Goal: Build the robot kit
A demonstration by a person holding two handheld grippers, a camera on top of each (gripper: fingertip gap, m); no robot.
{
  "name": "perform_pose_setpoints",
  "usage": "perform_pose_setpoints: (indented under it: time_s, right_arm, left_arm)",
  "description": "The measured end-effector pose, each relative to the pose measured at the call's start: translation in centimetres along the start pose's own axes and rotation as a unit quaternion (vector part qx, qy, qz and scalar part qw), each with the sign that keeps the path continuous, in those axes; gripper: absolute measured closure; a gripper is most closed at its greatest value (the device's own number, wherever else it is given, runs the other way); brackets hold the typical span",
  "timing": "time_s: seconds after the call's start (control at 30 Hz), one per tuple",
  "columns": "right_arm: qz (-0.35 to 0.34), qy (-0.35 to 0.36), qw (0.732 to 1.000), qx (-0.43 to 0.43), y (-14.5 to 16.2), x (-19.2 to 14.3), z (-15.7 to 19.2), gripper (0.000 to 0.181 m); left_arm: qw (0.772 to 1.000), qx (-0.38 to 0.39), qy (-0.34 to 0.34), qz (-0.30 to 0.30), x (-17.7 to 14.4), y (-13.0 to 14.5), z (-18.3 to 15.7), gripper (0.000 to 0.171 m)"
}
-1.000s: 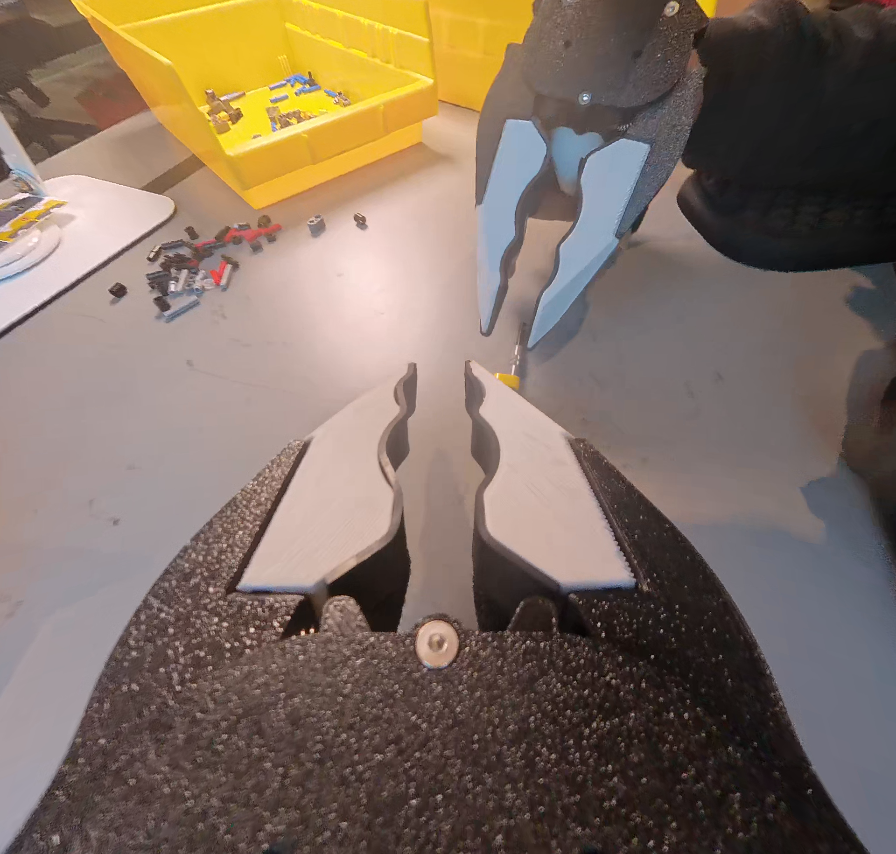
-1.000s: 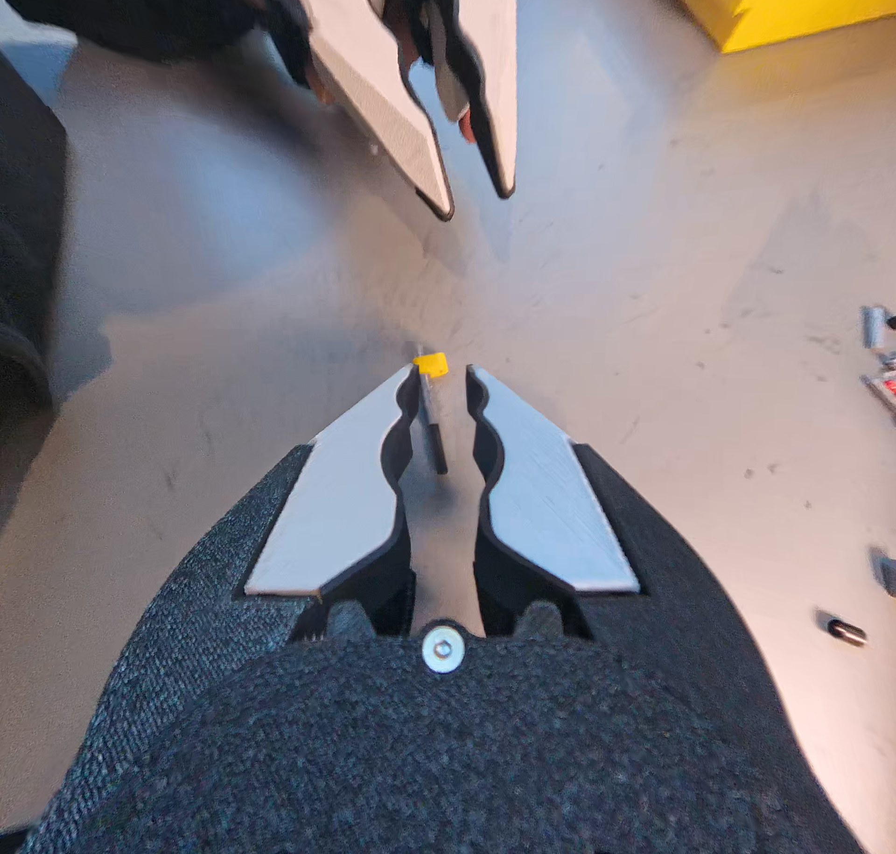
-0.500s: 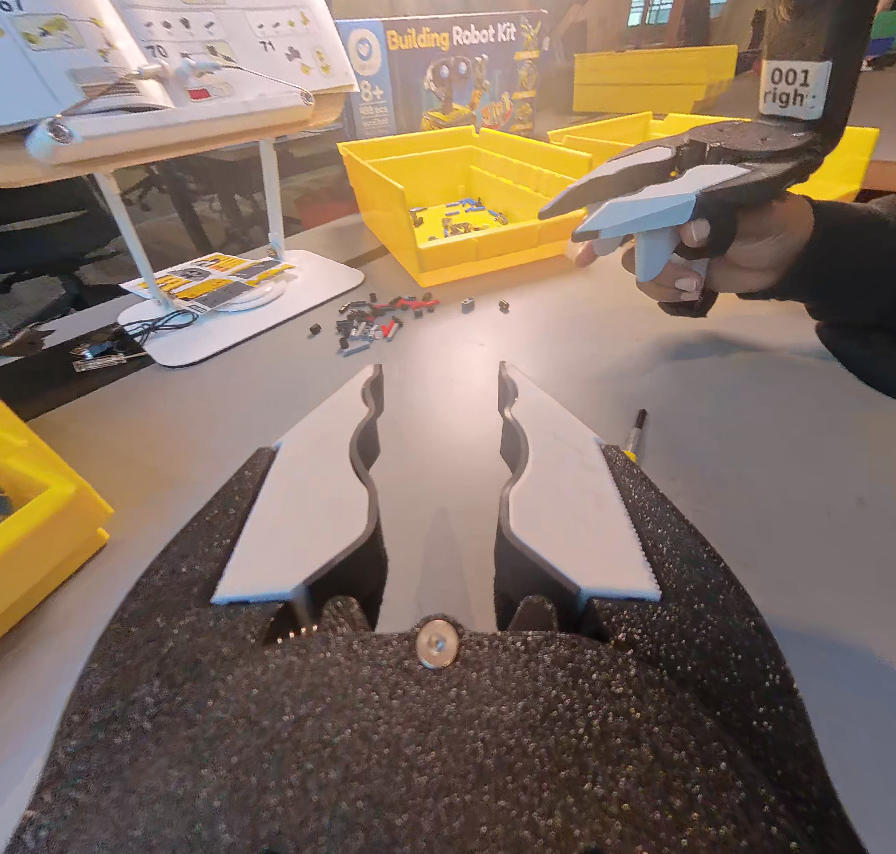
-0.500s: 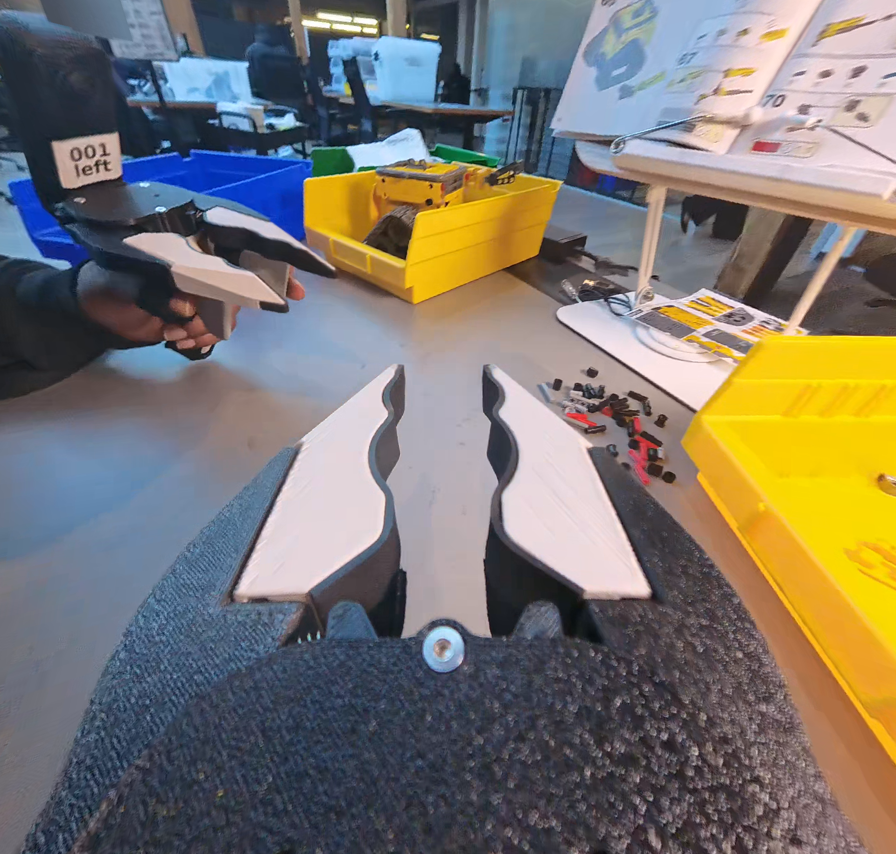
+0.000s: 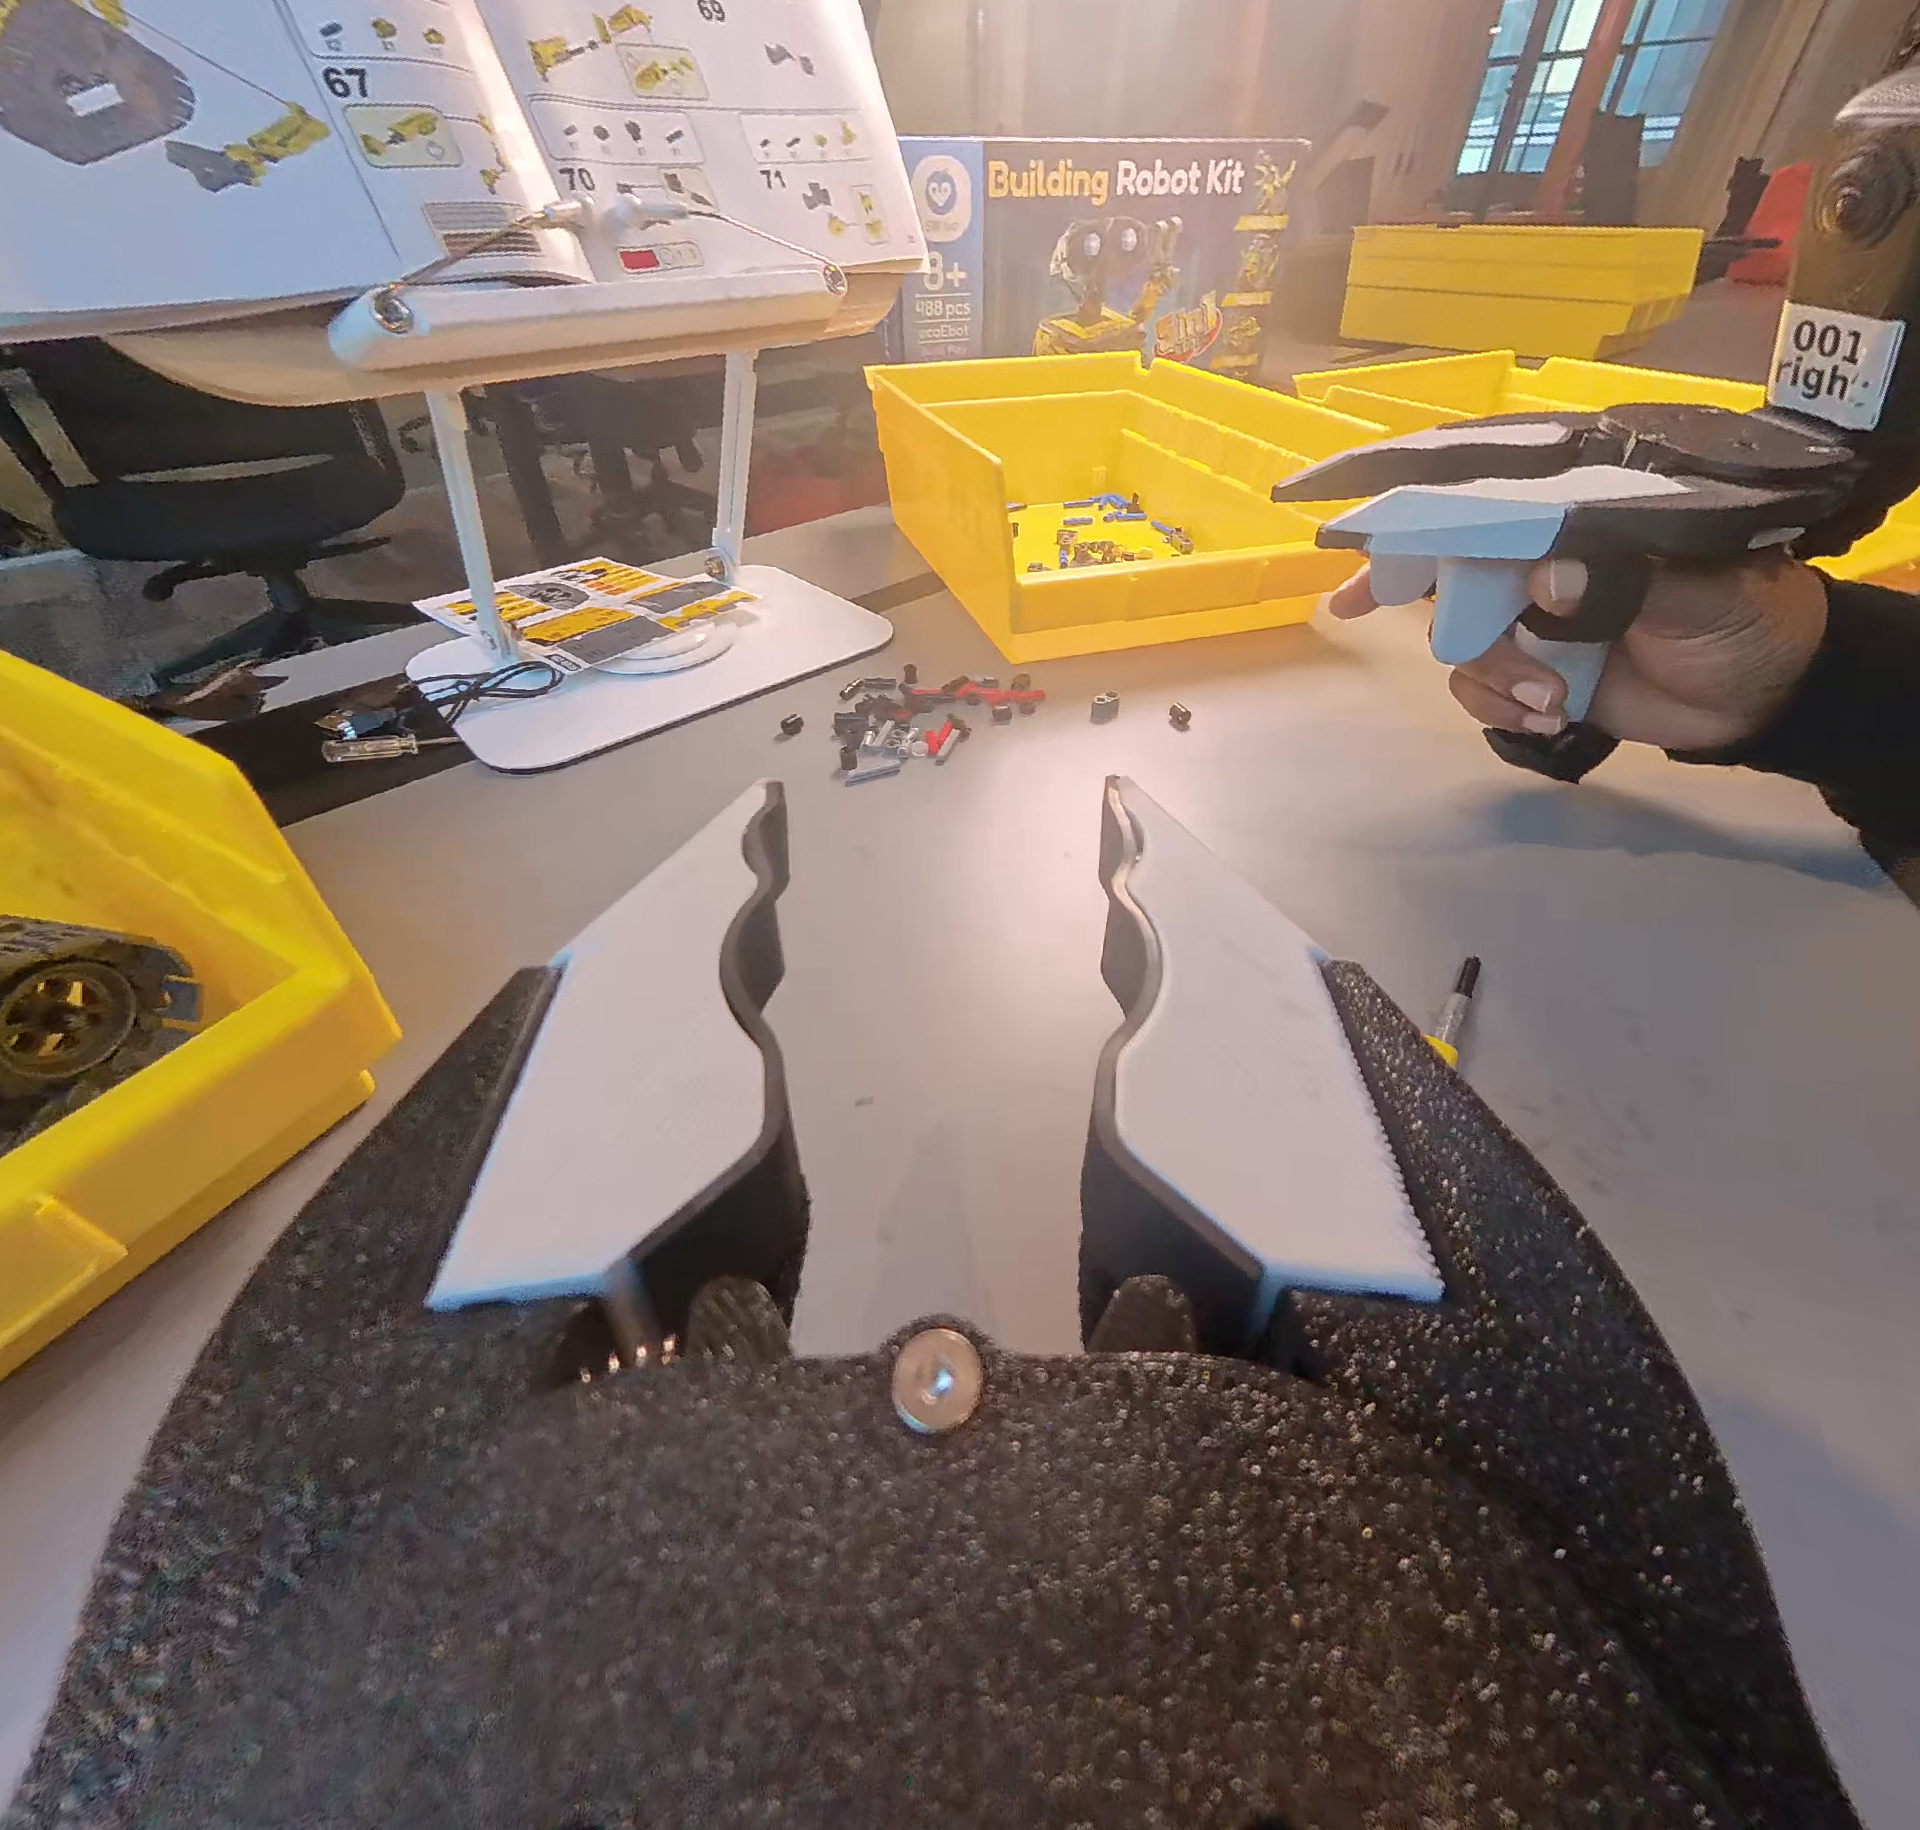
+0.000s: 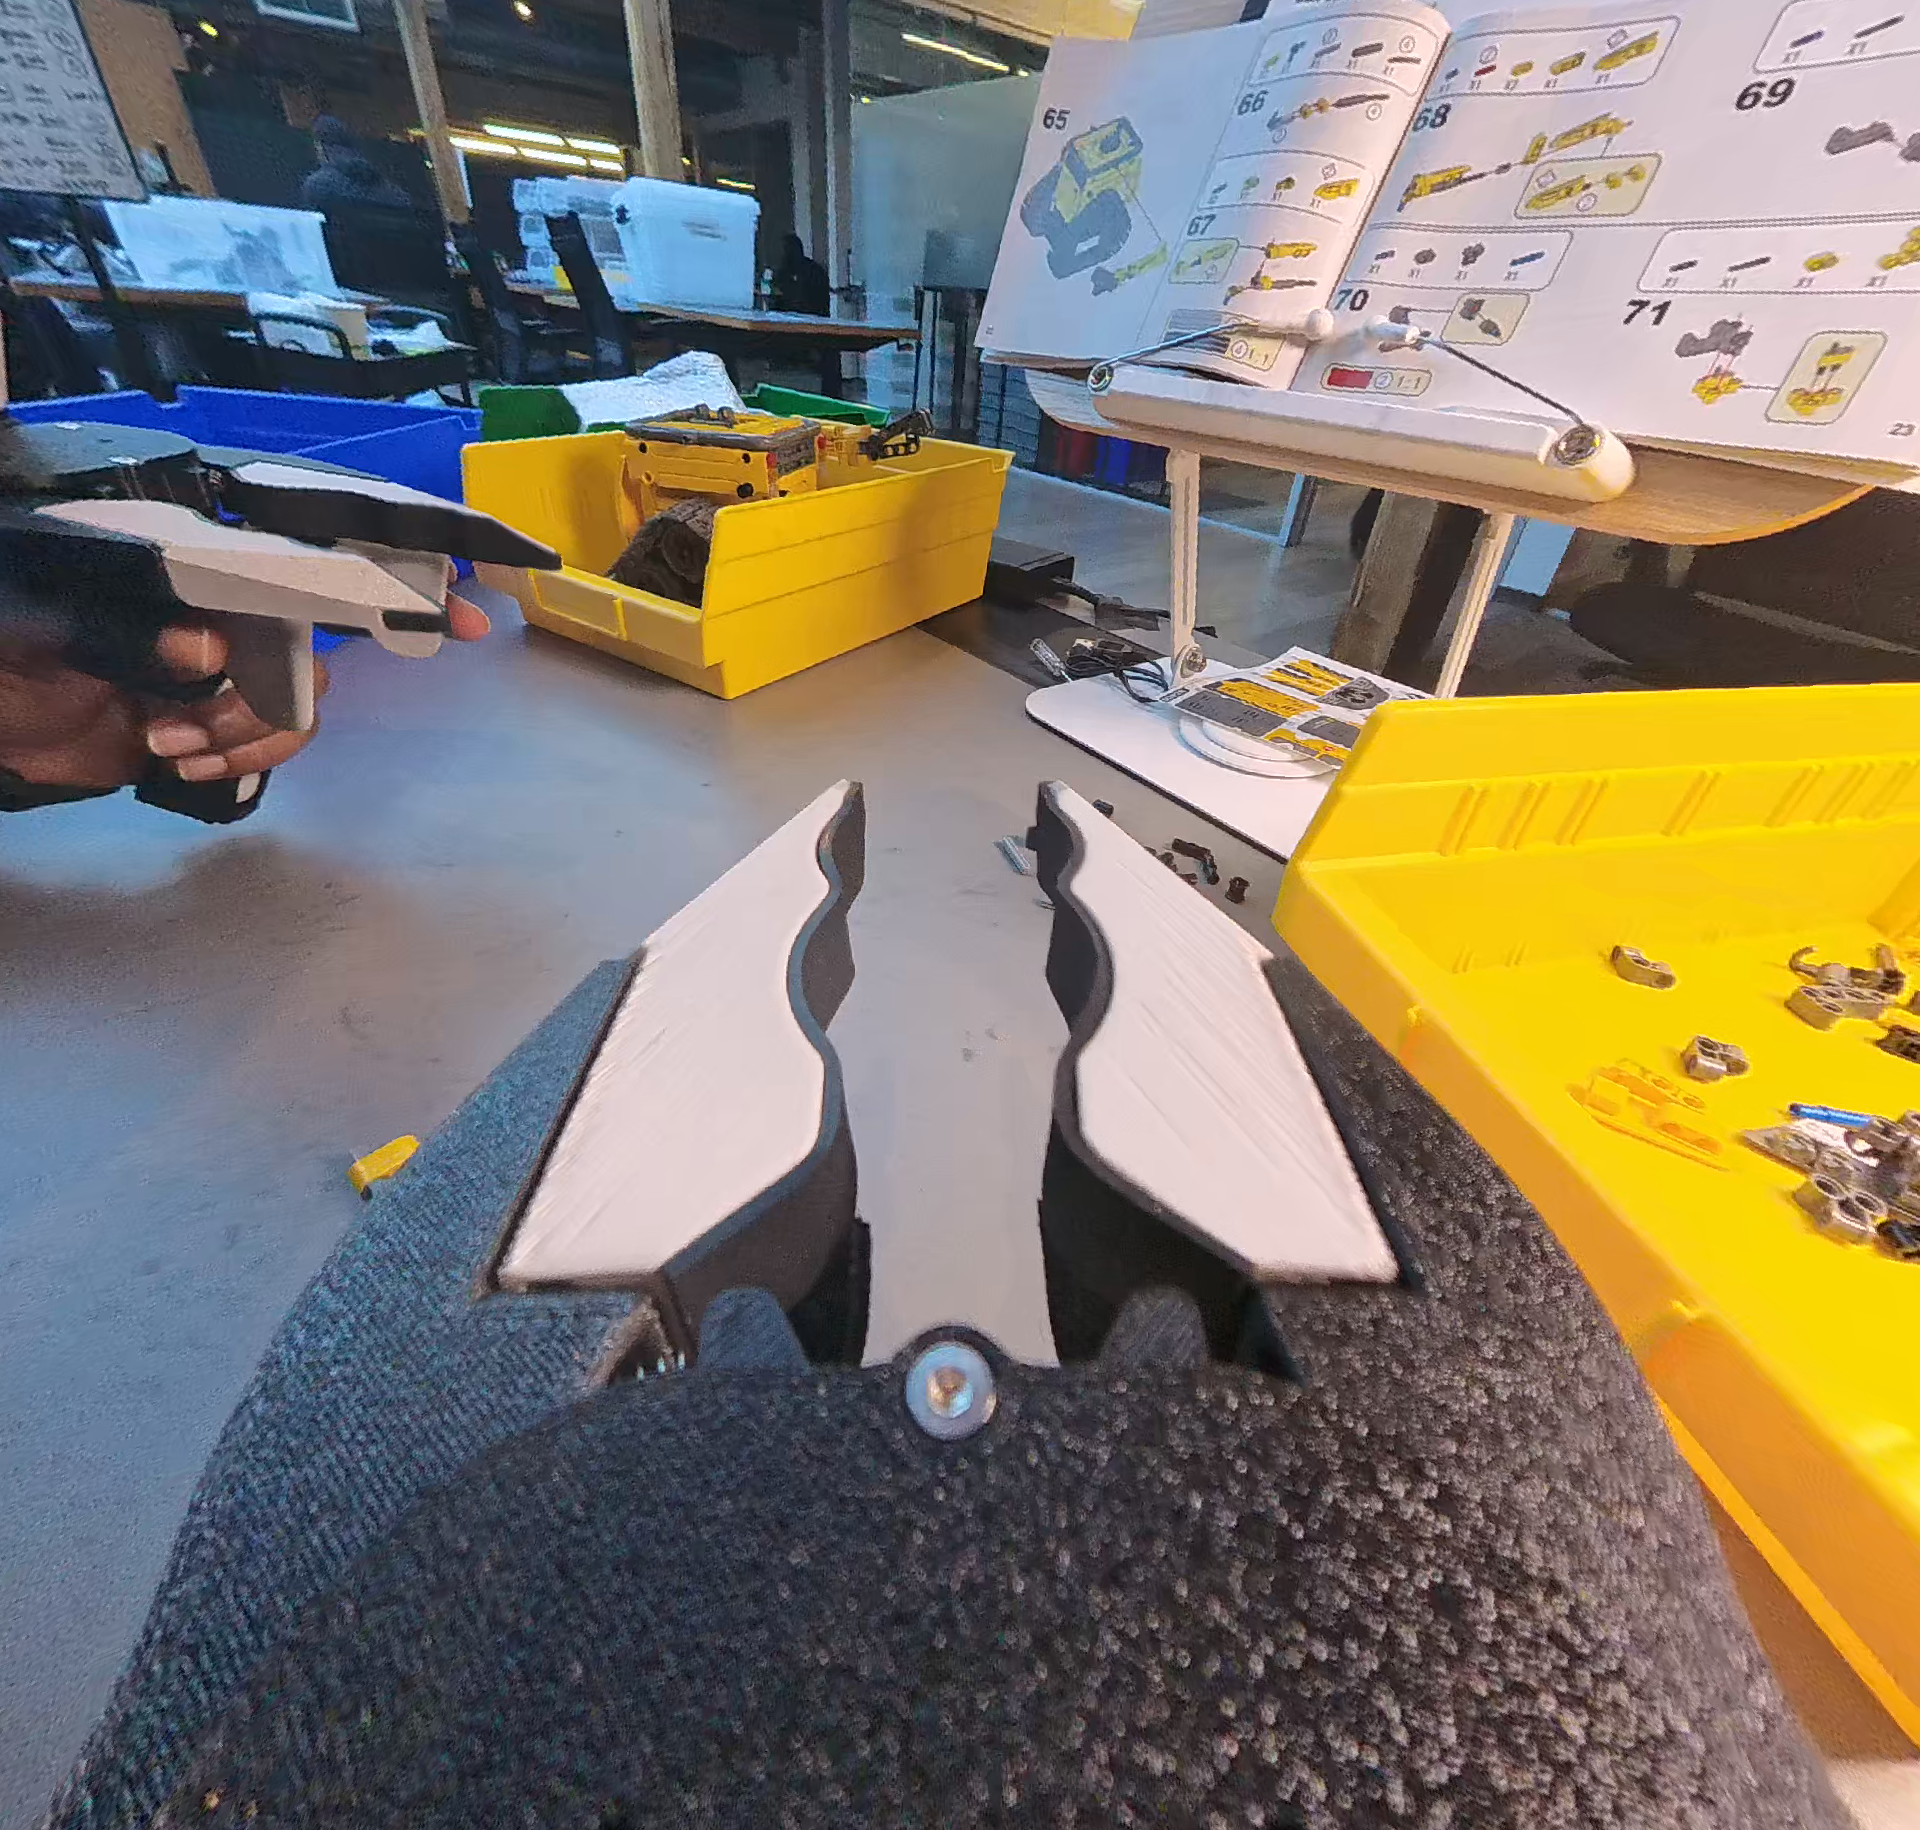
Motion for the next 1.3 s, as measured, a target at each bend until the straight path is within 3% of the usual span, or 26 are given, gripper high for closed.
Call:
perform_pose_setpoints:
  time_s: [0.73, 1.07, 1.3]
  right_arm:
    - [0.004, 0.038, 0.999, -0.009, 0.0, -0.3, -1.1, 0.143]
    - [-0.032, 0.133, 0.99, 0.015, -1.3, -2.1, -4.7, 0.144]
    - [-0.039, 0.153, 0.986, 0.058, -0.9, -2.7, -6.2, 0.144]
  left_arm:
    - [0.999, 0.006, -0.049, -0.015, -0.6, -0.7, 2.0, 0.111]
    - [0.997, -0.002, -0.076, -0.033, -1.5, -1.5, 3.7, 0.116]
    - [0.996, -0.013, -0.079, -0.024, -1.4, -1.0, 4.1, 0.118]
Point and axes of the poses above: each gripper's, where its closed fingertips meet, x out along the fingers, y out of its underside, z = x × y across the jaws, the point moved 4 cm from there along -x, back along the fingers, and after that the axes turned 5 degrees about -z, right-handed, at the moved point
